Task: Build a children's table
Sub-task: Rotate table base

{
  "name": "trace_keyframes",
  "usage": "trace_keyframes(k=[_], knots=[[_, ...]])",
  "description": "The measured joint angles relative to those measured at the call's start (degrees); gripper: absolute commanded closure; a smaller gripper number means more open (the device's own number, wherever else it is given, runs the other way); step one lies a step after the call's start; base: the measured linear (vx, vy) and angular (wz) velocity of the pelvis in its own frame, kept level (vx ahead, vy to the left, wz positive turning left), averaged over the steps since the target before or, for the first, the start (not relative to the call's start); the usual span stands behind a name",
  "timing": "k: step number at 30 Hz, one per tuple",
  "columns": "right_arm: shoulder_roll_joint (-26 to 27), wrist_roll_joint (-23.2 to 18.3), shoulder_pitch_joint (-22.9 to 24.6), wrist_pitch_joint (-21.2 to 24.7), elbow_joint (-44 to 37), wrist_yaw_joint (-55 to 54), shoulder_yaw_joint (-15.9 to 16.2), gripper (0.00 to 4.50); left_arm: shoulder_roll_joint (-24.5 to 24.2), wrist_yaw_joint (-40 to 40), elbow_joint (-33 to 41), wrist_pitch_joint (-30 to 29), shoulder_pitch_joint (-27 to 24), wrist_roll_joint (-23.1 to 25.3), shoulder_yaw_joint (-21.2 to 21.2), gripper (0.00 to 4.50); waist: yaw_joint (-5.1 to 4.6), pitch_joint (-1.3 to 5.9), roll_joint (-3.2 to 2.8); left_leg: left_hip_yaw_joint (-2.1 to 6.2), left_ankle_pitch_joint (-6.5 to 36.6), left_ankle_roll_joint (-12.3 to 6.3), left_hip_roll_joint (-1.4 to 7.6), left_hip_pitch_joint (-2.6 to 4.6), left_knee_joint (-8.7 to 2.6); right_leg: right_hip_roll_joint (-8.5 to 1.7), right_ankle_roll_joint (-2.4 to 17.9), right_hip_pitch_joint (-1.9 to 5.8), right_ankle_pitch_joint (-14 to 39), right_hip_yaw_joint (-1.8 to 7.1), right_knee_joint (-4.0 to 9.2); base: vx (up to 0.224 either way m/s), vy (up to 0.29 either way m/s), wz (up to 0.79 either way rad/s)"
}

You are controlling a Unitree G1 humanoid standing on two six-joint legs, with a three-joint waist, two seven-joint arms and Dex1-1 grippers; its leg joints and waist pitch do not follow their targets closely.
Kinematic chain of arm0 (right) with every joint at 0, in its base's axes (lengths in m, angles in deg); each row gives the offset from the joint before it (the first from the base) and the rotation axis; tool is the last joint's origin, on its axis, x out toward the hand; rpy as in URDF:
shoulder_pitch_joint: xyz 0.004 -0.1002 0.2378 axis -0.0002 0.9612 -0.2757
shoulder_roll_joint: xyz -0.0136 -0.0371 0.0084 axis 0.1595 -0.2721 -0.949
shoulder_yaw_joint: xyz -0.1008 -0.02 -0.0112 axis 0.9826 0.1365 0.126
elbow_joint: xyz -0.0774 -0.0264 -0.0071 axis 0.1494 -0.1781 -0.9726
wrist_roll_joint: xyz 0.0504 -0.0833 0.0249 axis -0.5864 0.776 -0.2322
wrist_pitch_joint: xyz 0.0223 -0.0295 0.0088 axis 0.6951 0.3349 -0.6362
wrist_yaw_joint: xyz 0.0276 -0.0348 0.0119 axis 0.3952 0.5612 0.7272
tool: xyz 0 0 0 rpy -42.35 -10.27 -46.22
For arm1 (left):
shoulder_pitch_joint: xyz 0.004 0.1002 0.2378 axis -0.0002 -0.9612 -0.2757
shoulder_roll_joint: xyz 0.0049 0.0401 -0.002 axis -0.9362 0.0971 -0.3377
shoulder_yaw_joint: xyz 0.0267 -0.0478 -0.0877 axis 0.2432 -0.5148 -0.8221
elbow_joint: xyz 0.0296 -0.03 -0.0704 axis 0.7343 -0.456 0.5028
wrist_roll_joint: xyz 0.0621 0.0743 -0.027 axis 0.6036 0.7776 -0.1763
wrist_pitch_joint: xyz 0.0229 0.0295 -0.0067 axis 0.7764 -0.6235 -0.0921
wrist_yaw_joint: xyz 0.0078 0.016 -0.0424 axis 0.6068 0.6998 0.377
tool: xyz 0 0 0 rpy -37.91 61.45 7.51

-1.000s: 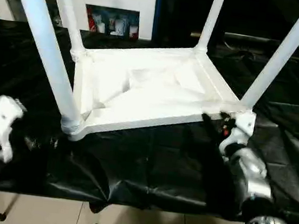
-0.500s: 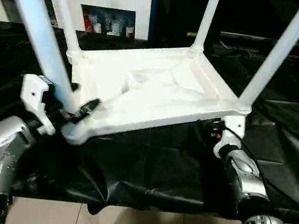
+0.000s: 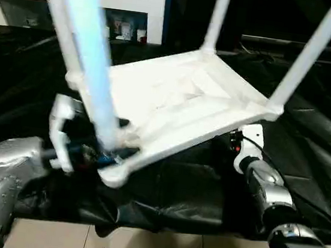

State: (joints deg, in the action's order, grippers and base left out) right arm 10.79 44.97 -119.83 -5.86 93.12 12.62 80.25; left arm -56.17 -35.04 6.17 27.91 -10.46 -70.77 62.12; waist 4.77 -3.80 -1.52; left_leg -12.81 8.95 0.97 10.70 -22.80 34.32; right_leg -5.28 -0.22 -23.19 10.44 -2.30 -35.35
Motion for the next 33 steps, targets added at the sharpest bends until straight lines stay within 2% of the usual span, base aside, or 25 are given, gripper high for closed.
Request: trace_keyframes(k=[9, 14, 17, 20, 25, 33], knots=[[4.1, 1.7, -4.0, -0.2, 2.6, 0.6, 1.6, 1.27, 8.0, 0.4, -6.2, 1.5, 9.9, 3.6, 9.5, 0.09, -0.56, -0.03, -0.05, 0.04, 0.0, 0.05, 0.01, 0.15, -0.04, 0.01, 0.1, -0.04, -0.1, -0.05, -0.08, 0.0, 0.0, 0.0], [5.8, 2.2, -4.4, -0.6, 2.9, 0.6, 1.9, 1.27, 10.7, -0.4, -9.6, 3.9, 12.8, 5.9, 12.5, 0.09, -0.95, -0.04, -0.14, 0.04, 0.0, 0.11, 0.05, 0.14, -0.12, 0.01, 0.1, -0.05, -0.1, -0.15, -0.03, 0.0, 0.0, 0.0], [6.0, 2.2, -4.6, -1.1, 3.3, 0.6, 2.0, 1.27, 12.5, -0.6, -12.4, 5.6, 14.8, 7.4, 14.1, 0.09, -0.81, -0.04, -0.14, 0.05, 0.0, 0.11, 0.05, 0.14, -0.12, 0.01, 0.1, -0.05, -0.1, -0.16, -0.03, 0.0, 0.0, 0.0], [6.0, 2.2, -4.8, -1.2, 3.5, 0.6, 2.1, 1.27, 14.6, -0.5, -16.1, 8.4, 16.9, 9.3, 15.4, 0.09, -0.93, -0.06, -0.54, 0.03, 0.0, 0.11, 0.04, 0.14, -0.07, 0.01, 0.2, -0.02, -0.2, -0.12, 0.01, 0.0, 0.0, 0.0], [6.1, 2.6, -4.8, -1.5, 3.5, 0.9, 2.1, 1.27, 17.0, 1.0, -20.3, 12.4, 19.0, 12.3, 16.9, 0.09, -1.16, 0.01, -0.74, 0.04, 0.0, 0.11, 0.05, 0.16, -0.05, 0.01, 0.3, -0.01, -0.2, -0.16, -0.01, 0.0, 0.0, 0.0], [6.1, 1.5, -4.8, -1.5, 3.5, 5.6, 1.7, 1.27, 18.8, 4.6, -27.5, 18.9, 21.4, 17.1, 16.7, 0.09, -1.4, 0.02, -0.92, 0.05, 0.0, 0.11, 0.09, 0.15, -0.08, 0.01, 0.3, -0.01, -0.2, -0.22, 0.03, 0.0, 0.0, 0.0]])
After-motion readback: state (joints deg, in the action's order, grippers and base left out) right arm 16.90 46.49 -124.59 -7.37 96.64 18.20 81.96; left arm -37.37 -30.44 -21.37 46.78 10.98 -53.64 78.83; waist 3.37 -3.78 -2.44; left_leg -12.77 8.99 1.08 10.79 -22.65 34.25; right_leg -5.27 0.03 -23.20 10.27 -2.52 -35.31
